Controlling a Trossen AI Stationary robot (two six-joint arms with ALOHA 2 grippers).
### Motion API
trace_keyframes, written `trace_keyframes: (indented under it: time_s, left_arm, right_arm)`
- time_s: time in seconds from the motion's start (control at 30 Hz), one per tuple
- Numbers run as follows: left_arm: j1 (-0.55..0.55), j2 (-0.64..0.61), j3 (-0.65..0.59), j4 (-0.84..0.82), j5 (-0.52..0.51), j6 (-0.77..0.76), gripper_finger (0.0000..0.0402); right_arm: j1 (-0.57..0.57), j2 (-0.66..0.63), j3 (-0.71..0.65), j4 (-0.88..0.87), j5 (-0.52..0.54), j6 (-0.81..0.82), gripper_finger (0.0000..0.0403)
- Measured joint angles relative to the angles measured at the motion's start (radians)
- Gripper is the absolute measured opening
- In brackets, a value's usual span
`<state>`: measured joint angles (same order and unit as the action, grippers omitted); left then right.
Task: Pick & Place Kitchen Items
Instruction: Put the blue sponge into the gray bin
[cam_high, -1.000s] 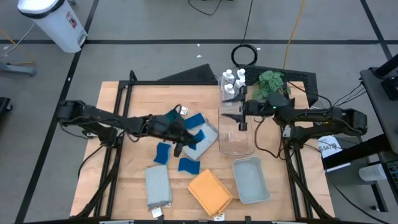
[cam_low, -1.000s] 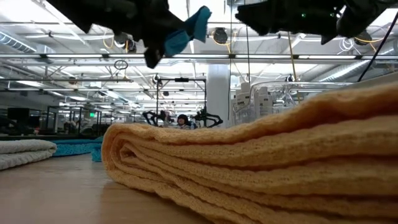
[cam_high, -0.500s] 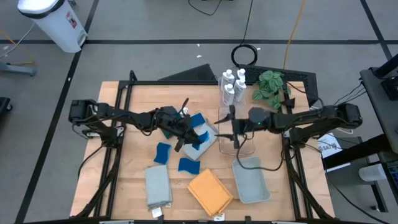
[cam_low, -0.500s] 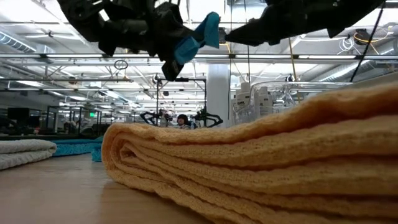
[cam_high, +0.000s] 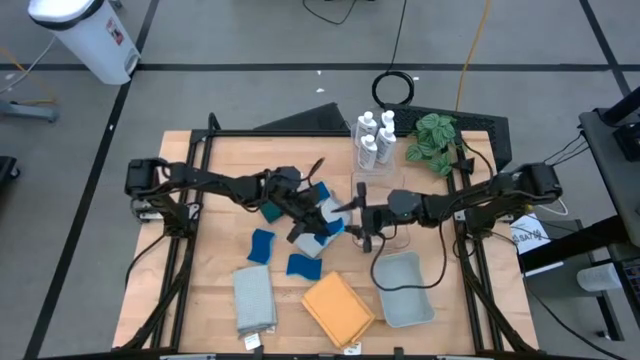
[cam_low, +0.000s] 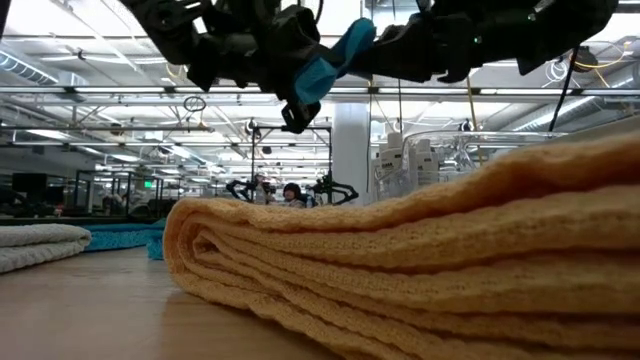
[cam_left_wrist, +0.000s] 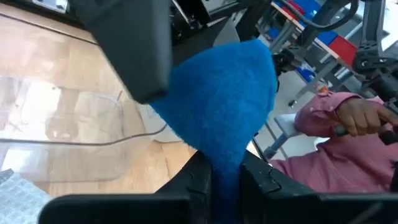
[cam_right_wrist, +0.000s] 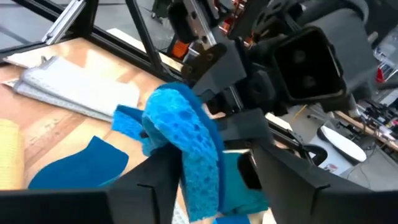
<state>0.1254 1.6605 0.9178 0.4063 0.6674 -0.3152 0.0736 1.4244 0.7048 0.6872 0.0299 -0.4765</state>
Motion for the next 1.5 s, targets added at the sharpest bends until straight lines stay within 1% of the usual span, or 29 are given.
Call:
trace_keyframes:
  time_s: [0.13, 0.23, 0.33, 0.4, 0.5, 0.63, 0.77, 0.83, 0.9, 0.97, 1.03, 1.07, 1.1, 1.2, 1.3, 1.37, 1.5]
  left_arm:
    - [0.008, -0.002, 0.006, -0.012, 0.0, 0.002, 0.0031]
    - [0.011, -0.004, 0.008, -0.013, -0.004, 0.013, 0.0032]
    - [0.01, -0.003, 0.008, -0.012, -0.018, 0.018, 0.0055]
    - [0.009, -0.003, 0.008, -0.012, -0.036, 0.027, 0.0082]
    - [0.004, -0.003, 0.008, -0.011, -0.043, 0.04, 0.013]
    - [-0.004, -0.012, 0.009, -0.01, -0.053, 0.052, 0.0189]
    - [0.011, -0.041, 0.009, -0.032, -0.051, 0.025, 0.0229]
    - [0.022, -0.052, 0.007, -0.055, -0.047, 0.006, 0.0241]
    - [0.031, -0.061, 0.007, -0.085, -0.046, -0.005, 0.025]
    - [0.04, -0.067, 0.007, -0.127, -0.066, -0.01, 0.0256]
    - [0.043, -0.067, 0.007, -0.161, -0.135, -0.01, 0.0259]
    - [0.043, -0.067, 0.007, -0.182, -0.176, -0.01, 0.0259]
    - [0.041, -0.067, 0.007, -0.203, -0.22, -0.01, 0.0259]
    - [0.031, -0.067, 0.007, -0.248, -0.35, -0.009, 0.0258]
    - [0.021, -0.067, 0.007, -0.272, -0.455, -0.01, 0.0259]
    - [0.015, -0.067, 0.007, -0.278, -0.495, -0.01, 0.0259]
    - [0.009, -0.067, 0.007, -0.284, -0.52, 0.003, 0.0258]
  right_arm:
    - [0.011, -0.008, 0.0, -0.004, -0.006, -0.019, 0.013]
    - [0.013, -0.01, 0.0, -0.007, -0.039, -0.032, 0.0081]
    - [0.012, -0.021, 0.0, -0.024, -0.052, -0.061, 0.0023]
    - [0.012, -0.039, 0.0, -0.055, -0.05, -0.083, 0.0009]
    - [0.012, -0.082, 0.0, -0.121, -0.05, -0.074, 0.0011]
    - [0.014, -0.176, 0.0, -0.252, -0.032, -0.069, 0.0003]
    - [0.012, -0.283, 0.0, -0.398, -0.024, -0.059, 0.0002]
    - [0.013, -0.332, 0.0, -0.47, 0.026, -0.046, 0.0002]
    - [0.012, -0.378, 0.001, -0.547, 0.101, -0.03, 0.0001]
    - [0.012, -0.415, 0.001, -0.633, 0.22, -0.012, 0.0001]
    - [0.011, -0.439, 0.001, -0.734, 0.352, 0.017, 0.0001]
    - [0.005, -0.445, 0.001, -0.785, 0.398, 0.035, 0.0001]
    - [-0.005, -0.45, 0.001, -0.834, 0.421, 0.051, 0.0001]
    - [-0.053, -0.448, 0.001, -0.928, 0.438, 0.071, 0.0001]
    - [-0.116, -0.414, 0.001, -0.948, 0.438, 0.067, 0.0001]
    - [-0.159, -0.382, 0.001, -0.952, 0.429, 0.065, 0.0]
    - [-0.236, -0.3, 0.001, -0.944, 0.348, 0.024, 0.0003]
